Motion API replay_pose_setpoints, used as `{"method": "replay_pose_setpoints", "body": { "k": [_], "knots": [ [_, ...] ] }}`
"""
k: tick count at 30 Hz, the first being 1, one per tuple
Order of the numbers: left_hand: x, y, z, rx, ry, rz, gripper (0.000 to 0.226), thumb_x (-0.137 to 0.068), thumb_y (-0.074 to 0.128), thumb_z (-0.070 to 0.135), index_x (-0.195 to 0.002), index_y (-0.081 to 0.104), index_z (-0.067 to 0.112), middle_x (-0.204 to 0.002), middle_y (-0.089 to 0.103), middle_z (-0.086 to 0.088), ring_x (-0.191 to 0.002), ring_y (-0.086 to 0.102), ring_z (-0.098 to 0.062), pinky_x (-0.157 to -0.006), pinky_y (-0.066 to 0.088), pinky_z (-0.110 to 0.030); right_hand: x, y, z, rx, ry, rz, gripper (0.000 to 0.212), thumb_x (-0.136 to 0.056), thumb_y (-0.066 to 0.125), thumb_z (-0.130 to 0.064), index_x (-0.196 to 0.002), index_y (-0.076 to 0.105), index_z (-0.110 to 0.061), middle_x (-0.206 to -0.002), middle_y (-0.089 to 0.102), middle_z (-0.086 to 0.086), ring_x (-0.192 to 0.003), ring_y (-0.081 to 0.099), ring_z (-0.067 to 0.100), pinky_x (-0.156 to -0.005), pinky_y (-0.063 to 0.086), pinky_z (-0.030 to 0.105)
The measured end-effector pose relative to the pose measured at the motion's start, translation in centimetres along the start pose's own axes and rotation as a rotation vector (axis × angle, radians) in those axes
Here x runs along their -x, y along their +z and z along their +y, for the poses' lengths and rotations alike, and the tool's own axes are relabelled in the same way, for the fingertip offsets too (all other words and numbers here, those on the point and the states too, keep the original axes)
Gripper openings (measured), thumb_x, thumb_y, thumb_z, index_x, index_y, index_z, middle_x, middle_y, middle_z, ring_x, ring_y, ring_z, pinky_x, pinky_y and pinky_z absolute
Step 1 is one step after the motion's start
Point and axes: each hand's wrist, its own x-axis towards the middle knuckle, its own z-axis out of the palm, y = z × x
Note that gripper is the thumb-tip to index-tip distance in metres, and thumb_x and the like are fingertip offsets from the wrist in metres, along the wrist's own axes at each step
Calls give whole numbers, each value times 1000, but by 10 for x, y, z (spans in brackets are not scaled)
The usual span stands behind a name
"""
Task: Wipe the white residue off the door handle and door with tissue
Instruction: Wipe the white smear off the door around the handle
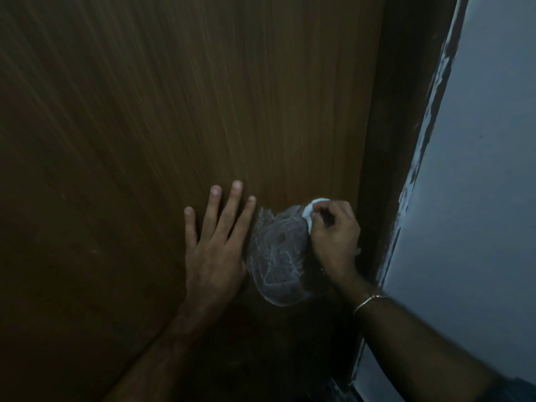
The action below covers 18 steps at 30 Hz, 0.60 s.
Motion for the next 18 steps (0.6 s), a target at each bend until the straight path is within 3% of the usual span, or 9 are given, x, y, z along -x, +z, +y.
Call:
{"method": "replay_pose_setpoints", "body": {
  "k": [3, 7, 11, 13, 15, 18],
  "knots": [
    [0, 0, -1, -8, 7, 6, 73, -82, 24, 36, -152, 33, 21, -165, 15, -2, -153, 0, -25, -117, -6, -53, -3, -2, 1, -24, 91, 22, 20, -87, 66, -5, -93, 66, -24, -105, 60, -5, -93, 58, -1, -68, 42, -1],
    [0, 2, -1, -2, -1, -1, 73, -82, 23, 39, -153, 33, 21, -165, 14, -1, -153, -1, -24, -117, -4, -56, -6, 1, -6, -54, -13, 40, 18, -87, 65, -9, -99, 67, -23, -106, 59, -8, -96, 55, -9, -75, 43, -1],
    [1, 4, -2, -17, 8, 6, 72, -83, 24, 36, -153, 32, 22, -165, 12, -1, -153, -3, -24, -117, -2, -57, 3, -1, 9, -20, 149, 21, 20, -86, 67, -4, -92, 66, -23, -105, 62, -2, -86, 55, -9, -68, 40, -4],
    [1, 3, -2, -14, 3, 1, 72, -83, 24, 35, -153, 32, 22, -165, 12, 0, -153, -2, -24, -117, -1, -58, -2, -2, 4, -44, 99, 34, 19, -85, 68, -4, -91, 68, -22, -102, 62, -4, -87, 56, -12, -71, 40, -4],
    [1, 3, -2, -4, 3, -7, 72, -83, 25, 35, -154, 29, 22, -166, 9, 0, -153, -5, -23, -117, -1, -59, -5, 0, -2, -67, 27, 35, 19, -85, 68, -6, -94, 69, -22, -101, 61, -7, -92, 56, -12, -72, 43, 0],
    [1, 3, -4, 3, 18, -14, 75, -81, 31, 34, -155, 26, 22, -166, 4, 0, -152, -10, -22, -116, -2, -59, -1, -1, 10, -63, 175, 42, 22, -86, 68, -6, -94, 66, -26, -104, 63, -7, -93, 60, -1, -71, 47, 9]
  ]
}}
